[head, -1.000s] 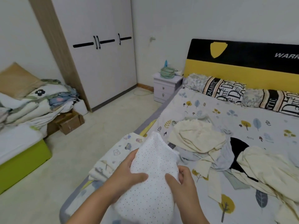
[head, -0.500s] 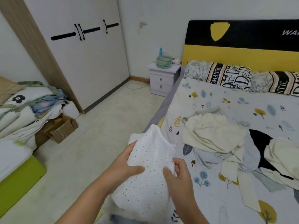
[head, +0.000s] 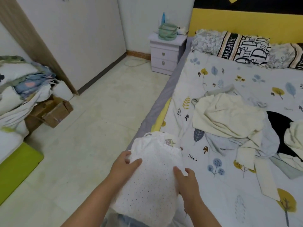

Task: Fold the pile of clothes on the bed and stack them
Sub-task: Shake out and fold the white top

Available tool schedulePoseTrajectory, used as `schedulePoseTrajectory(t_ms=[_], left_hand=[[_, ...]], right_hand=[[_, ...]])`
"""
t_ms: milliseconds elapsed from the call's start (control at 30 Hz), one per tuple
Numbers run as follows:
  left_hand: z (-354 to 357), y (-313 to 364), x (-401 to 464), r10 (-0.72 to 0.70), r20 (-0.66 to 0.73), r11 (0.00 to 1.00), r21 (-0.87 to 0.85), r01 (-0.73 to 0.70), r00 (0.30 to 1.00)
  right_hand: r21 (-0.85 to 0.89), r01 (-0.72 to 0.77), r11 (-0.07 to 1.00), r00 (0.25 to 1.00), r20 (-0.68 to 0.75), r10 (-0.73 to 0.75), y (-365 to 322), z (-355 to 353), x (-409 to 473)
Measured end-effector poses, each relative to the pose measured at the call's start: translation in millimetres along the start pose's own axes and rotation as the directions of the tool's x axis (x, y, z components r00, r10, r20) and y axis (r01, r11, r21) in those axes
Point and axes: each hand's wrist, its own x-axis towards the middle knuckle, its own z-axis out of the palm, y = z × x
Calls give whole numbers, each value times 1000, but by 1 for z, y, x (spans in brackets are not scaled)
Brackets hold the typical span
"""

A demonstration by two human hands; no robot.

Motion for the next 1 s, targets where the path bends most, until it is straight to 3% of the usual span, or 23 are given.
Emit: schedulePoseTrajectory(t_ms=[133, 233, 367, 433, 533, 567, 633, 667, 700, 733, 800, 833, 1000], left_hand=[[12, 19, 12, 97, 17, 995, -5, -97, 995], [17, 26, 19, 258, -21, 966, -21, -258, 966], [21, 28, 21, 276, -93, 930, -223, -291, 956], [25, 26, 24, 216, -115, 966, -118, -229, 970], [27, 19, 31, 213, -202, 956, 243, -162, 956], [25, 21, 29, 309, -254, 914, 344, -213, 916], [24, 21, 24, 654, -219, 688, 571, -448, 724], [26, 18, 22, 770, -95, 519, 668, -533, 631], [28, 14, 23, 792, 75, 365, 738, -568, 606], [29, 9, 24, 718, 220, 288, 770, -569, 661], [31, -3, 35, 439, 317, 382, 781, -494, 841], [31, -9, 40, 337, 320, 434, 782, -448, 885], [27, -9, 44, 320, 270, 486, 776, -402, 908]], right_hand=[[-84, 110, 990, 994, 5, -110, -13, 5, 11], [-80, 332, 940, 940, -56, -337, -20, 6, 15], [-92, 445, 891, 873, -176, -454, -21, 11, 22], [-182, 360, 915, 912, -140, -387, -21, 17, 25], [-240, 258, 936, 952, -105, -289, -18, 23, 25], [-268, 293, 918, 929, -145, -339, -16, 24, 21], [-415, 420, 807, 839, -162, -520, -10, 29, 13], [-534, 463, 707, 810, -68, -582, -5, 32, 10], [-647, 474, 598, 809, 52, -585, 1, 36, 10], [-734, 457, 503, 831, 150, -536, 6, 39, 11], [-821, 419, 386, 874, 251, -415, 12, 43, 15], [-830, 416, 371, 880, 266, -393, 12, 44, 17], [-831, 438, 344, 864, 283, -417, 5, 39, 17]])
